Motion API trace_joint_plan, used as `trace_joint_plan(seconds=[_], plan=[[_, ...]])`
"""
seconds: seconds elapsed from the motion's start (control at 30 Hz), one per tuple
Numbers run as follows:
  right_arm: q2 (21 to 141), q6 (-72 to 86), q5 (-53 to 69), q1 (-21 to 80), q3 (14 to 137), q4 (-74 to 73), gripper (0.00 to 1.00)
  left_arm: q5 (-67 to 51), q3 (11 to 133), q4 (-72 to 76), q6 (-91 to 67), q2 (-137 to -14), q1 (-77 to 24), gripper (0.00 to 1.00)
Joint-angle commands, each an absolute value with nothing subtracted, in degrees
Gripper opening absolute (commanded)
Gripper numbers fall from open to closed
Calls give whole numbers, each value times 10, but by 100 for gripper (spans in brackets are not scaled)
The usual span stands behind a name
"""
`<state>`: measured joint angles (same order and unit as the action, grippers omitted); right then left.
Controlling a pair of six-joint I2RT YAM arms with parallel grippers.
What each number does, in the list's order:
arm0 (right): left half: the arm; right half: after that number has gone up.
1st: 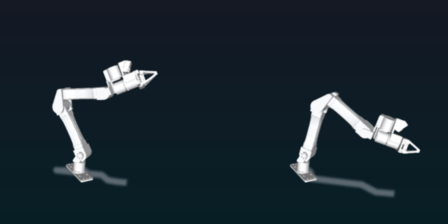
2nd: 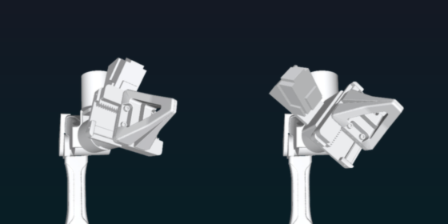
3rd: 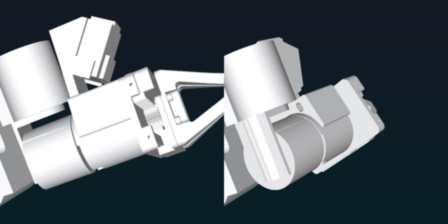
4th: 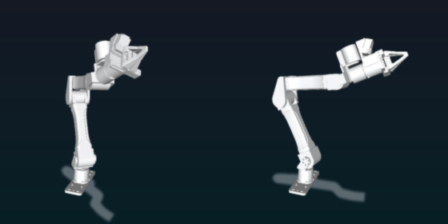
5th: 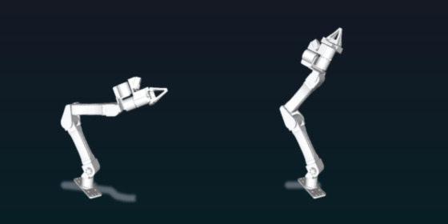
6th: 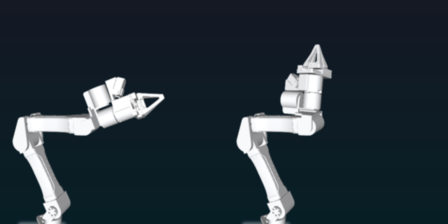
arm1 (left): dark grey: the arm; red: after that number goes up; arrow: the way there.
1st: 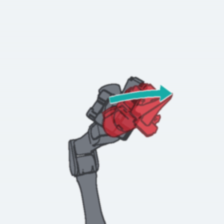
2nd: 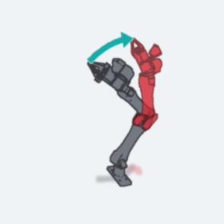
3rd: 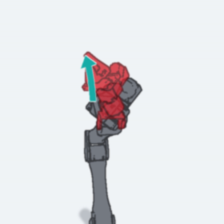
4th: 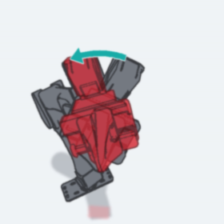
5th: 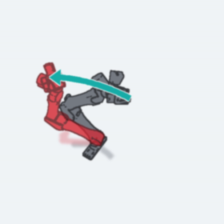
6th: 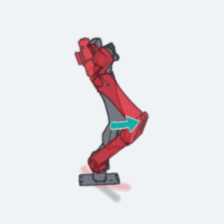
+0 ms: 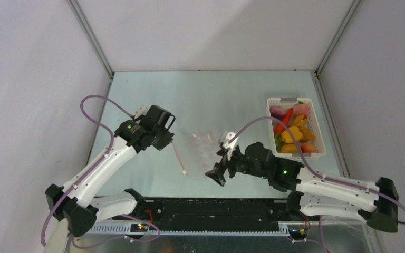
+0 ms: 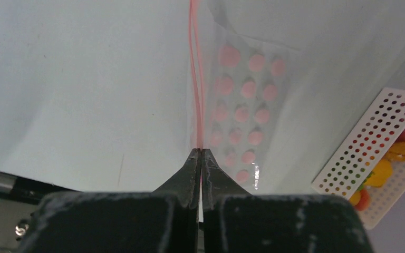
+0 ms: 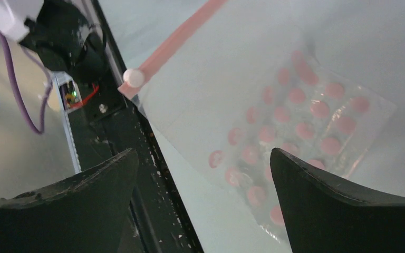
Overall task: Place the food in the zip-top bag and seal the zipper
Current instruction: Pick up the zipper food storage bag at the center of the board, then open the zipper of the food storage bag at the center of the board.
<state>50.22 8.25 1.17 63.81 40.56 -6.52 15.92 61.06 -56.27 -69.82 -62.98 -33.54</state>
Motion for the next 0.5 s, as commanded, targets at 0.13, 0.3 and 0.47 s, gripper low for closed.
trace_joint_plan(seconds=[0.13,0.3,0.47], plan=[[588,-59,-10,728,406,94,100,185,682,-649,-838,-667,-369,0],[642,-62,-13,739,406,142,100,171,679,-626,-849,-658,-377,0],[676,-70,-12,739,406,171,95,176,679,-616,-848,-648,-384,0]])
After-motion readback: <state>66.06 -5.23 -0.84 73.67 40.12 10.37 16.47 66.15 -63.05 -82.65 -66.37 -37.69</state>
